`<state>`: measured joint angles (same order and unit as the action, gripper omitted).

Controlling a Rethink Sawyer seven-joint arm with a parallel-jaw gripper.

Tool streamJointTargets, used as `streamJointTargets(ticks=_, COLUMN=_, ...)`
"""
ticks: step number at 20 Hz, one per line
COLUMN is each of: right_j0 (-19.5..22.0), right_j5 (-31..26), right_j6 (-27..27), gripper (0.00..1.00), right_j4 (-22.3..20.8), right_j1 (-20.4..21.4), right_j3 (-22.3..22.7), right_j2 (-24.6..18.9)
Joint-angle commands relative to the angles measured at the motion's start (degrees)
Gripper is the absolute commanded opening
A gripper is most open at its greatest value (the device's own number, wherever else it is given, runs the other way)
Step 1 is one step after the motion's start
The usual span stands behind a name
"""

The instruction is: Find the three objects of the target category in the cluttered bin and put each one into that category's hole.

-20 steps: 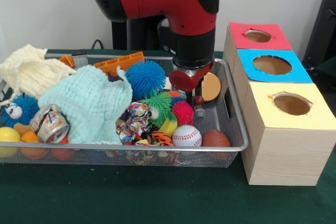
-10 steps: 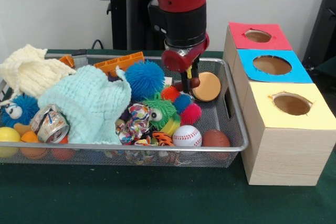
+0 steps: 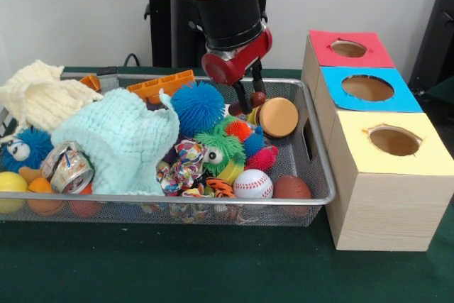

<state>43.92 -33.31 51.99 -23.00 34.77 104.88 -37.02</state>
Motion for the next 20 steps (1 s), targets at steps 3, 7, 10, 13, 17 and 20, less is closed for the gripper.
streamJointTargets(ticks=3, right_j0=-0.08, right_j5=-4.1, right_j6=-1.14, gripper=0.0, right_j4=-0.01, right_j1=-0.95, right_j3=1.63, right_j2=-5.49)
streamJointTargets(ticks=7, right_j0=-2.88, right_j5=-5.6, right_j6=3.78, gripper=0.0, right_j4=1.88, right_j1=-0.41, right_j3=-0.76, right_j2=-2.73)
streamJointTargets(ticks=10, right_j0=-5.75, right_j5=-4.63, right_j6=6.83, gripper=0.0, right_j4=1.62, right_j1=-1.26, right_j3=-3.37, right_j2=-0.01)
streamJointTargets(ticks=13, right_j0=-9.33, right_j5=-10.73, right_j6=7.87, gripper=0.0, right_j4=1.52, right_j1=-2.88, right_j3=-6.63, right_j2=4.11)
streamJointTargets(ticks=17, right_j0=-12.89, right_j5=-13.27, right_j6=9.1, gripper=0.0, right_j4=0.09, right_j1=-3.28, right_j3=-8.85, right_j2=8.64)
streamJointTargets(ticks=20, right_j0=-15.12, right_j5=-13.4, right_j6=10.59, gripper=0.0, right_j4=-0.73, right_j1=-3.39, right_j3=-10.27, right_j2=11.41)
